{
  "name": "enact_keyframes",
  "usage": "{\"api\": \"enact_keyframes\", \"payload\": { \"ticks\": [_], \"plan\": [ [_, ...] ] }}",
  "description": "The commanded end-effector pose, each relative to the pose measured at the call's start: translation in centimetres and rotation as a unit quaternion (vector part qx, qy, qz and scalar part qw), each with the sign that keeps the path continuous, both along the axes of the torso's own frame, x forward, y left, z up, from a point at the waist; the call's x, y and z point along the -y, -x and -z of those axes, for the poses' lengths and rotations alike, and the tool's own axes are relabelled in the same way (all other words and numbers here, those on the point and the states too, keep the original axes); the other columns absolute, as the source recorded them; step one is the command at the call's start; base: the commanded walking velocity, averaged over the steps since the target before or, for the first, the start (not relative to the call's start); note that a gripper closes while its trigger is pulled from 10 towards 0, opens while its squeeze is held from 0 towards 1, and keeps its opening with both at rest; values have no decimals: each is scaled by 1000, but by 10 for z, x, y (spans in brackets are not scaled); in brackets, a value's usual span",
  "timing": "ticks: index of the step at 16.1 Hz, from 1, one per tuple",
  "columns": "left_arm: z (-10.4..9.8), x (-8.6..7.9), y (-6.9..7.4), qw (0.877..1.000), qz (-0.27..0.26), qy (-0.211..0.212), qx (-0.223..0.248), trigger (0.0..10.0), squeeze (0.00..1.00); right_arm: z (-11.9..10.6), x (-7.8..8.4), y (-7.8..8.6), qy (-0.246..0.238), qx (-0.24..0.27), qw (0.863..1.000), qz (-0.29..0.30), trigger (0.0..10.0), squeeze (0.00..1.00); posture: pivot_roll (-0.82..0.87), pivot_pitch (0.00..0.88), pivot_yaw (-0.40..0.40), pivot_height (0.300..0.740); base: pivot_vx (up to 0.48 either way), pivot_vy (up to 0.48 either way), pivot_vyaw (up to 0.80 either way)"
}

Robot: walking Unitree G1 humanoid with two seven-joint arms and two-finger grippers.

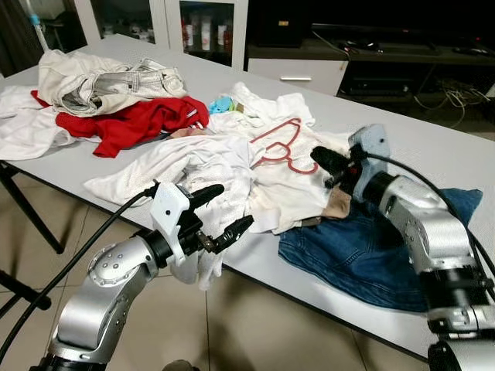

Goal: Hang hanger

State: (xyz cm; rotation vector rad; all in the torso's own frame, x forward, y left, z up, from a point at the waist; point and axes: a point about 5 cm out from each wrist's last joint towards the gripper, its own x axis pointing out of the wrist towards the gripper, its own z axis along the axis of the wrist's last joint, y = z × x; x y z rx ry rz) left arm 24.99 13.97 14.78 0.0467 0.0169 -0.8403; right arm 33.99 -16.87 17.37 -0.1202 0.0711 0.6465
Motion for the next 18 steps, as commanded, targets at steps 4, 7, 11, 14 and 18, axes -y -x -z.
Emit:
{"api": "enact_keyframes", "payload": {
  "ticks": [4,7,11,14,18],
  "plan": [
    [-1,0,2,1000,-6,-2,0,10000,0,-6,-2,-12,53,12,998,-21,10000,0,101,0,-85,740,260,0,0],
    [-1,0,3,1000,-8,-2,0,10000,0,-9,-3,-17,70,16,997,-26,10000,0,111,0,-90,740,266,0,0],
    [-1,-1,5,1000,-12,-3,-1,10000,0,-3,-5,-24,93,8,995,-36,10000,0,115,0,-92,740,201,0,0],
    [-1,-1,5,1000,-13,-2,-2,10000,0,3,-8,-25,103,2,994,-40,10000,0,116,0,-91,740,0,0,0],
    [-1,-1,6,1000,-15,0,-2,10000,0,7,-9,-30,123,-6,992,-40,10000,0,118,0,-92,740,187,0,0]
  ]
}}
